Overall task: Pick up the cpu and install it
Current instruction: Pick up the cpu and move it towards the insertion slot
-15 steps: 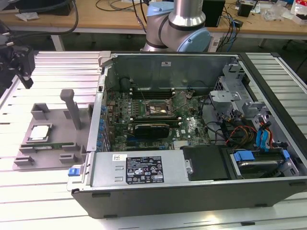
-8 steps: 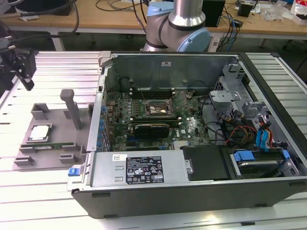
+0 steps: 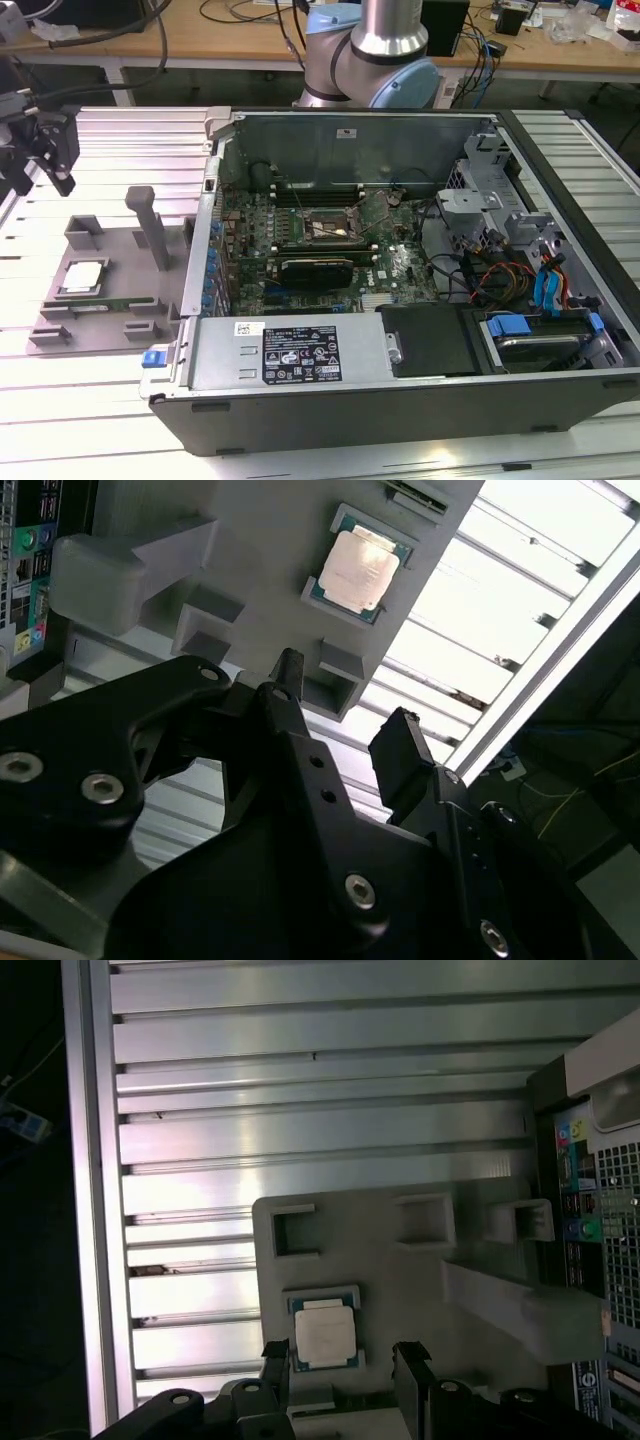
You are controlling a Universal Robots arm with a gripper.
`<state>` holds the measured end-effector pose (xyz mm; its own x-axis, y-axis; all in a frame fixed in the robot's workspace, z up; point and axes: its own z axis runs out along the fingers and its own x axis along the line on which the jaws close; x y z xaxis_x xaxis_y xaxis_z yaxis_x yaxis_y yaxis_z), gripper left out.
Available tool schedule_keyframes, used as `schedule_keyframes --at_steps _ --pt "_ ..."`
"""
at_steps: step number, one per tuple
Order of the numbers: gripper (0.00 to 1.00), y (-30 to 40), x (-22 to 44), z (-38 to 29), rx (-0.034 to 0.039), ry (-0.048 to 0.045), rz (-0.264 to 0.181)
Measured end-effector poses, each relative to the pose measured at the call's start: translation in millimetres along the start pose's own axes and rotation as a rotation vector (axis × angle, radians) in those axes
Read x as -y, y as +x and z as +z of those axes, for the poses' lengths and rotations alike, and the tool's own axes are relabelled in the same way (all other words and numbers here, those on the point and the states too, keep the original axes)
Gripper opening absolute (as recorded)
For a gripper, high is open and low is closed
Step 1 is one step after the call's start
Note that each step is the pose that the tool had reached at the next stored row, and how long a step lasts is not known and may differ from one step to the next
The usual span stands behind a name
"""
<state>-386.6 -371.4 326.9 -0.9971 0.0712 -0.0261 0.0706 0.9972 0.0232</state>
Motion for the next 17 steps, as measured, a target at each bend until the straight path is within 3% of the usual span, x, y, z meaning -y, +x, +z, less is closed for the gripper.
schedule_keyframes --at_steps 17 --pt "0.55 0.4 0.3 15.3 0.0000 0.0001 0.000"
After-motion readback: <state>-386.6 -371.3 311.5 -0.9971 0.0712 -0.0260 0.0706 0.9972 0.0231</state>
